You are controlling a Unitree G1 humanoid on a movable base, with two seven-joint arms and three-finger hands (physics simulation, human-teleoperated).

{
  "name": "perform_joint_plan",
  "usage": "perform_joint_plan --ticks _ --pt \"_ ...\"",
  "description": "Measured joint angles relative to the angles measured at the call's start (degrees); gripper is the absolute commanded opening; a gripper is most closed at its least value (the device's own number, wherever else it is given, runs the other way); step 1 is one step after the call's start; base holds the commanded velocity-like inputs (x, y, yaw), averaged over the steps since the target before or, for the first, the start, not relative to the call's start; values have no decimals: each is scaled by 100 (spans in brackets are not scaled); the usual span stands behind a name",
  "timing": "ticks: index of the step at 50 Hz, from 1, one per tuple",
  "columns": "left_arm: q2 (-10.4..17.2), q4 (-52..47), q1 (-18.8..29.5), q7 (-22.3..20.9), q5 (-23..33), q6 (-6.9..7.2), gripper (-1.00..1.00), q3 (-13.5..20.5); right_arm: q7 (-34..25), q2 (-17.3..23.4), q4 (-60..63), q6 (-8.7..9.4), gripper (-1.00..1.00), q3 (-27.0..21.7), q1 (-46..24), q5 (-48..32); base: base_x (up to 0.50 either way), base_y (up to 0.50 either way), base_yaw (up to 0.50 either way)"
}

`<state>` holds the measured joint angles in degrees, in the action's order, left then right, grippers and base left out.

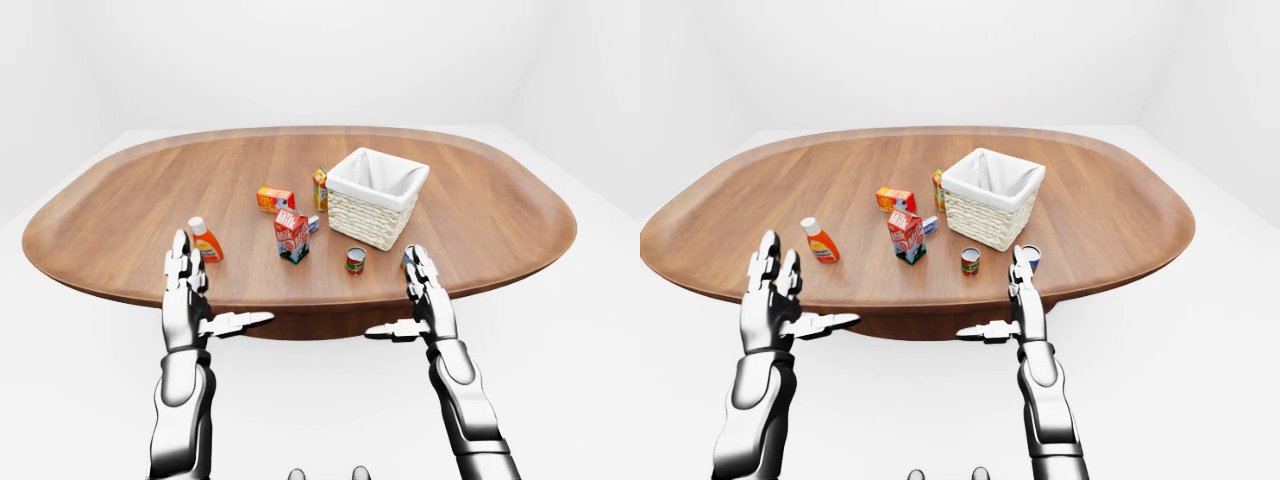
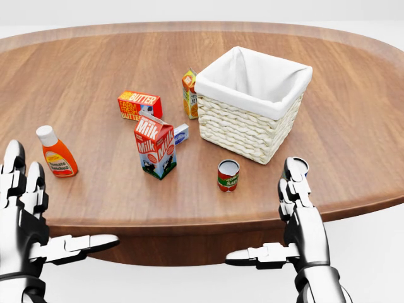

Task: Pick up the alphabet soup, and put it in the basket.

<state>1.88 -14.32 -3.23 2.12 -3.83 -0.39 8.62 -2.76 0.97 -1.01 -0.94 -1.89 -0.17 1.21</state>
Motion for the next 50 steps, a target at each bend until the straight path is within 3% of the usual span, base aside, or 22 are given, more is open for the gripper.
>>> perform_joint_plan --ticks 11,24,50 --pt "219 -337 157 -20 -606 539 100 630 10 10 -120 -57 100 -22 -65 20 0 0 0" --pt "546 -377 361 87 -1113 539 100 1282 18 12 -127 -74 100 -28 -72 42 0 0 0" --pt "1192 -198 629 196 -1694 539 100 2198 -23 -4 16 -120 100 -3 7 74 0 0 0"
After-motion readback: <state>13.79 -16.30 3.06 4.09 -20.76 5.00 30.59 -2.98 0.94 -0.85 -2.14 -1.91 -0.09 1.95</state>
